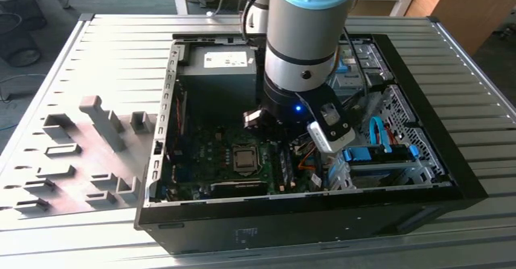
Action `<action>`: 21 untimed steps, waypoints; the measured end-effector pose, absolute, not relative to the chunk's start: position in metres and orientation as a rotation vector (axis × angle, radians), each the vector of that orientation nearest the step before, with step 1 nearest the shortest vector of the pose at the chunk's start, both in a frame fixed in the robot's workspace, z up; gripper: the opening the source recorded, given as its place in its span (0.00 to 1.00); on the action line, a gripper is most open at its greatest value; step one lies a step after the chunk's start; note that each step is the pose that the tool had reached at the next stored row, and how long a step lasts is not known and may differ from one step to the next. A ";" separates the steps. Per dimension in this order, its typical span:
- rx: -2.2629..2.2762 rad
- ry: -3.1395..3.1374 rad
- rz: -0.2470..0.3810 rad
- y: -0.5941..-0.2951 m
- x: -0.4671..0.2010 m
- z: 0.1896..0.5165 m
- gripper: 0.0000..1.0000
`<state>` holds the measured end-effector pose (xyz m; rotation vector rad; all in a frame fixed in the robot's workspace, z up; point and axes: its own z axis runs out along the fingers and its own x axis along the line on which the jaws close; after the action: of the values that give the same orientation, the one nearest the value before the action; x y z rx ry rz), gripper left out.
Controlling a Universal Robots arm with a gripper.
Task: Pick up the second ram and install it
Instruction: 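Insert the second ram into the second slot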
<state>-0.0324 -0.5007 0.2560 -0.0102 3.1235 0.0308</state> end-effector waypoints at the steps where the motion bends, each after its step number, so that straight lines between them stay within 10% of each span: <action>1: -0.010 3.124 0.031 -0.501 -0.031 0.255 0.14; 21: -0.010 3.125 0.031 -0.501 -0.021 0.241 0.14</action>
<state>-0.0209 -0.5007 0.2414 -0.0101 3.1248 0.0308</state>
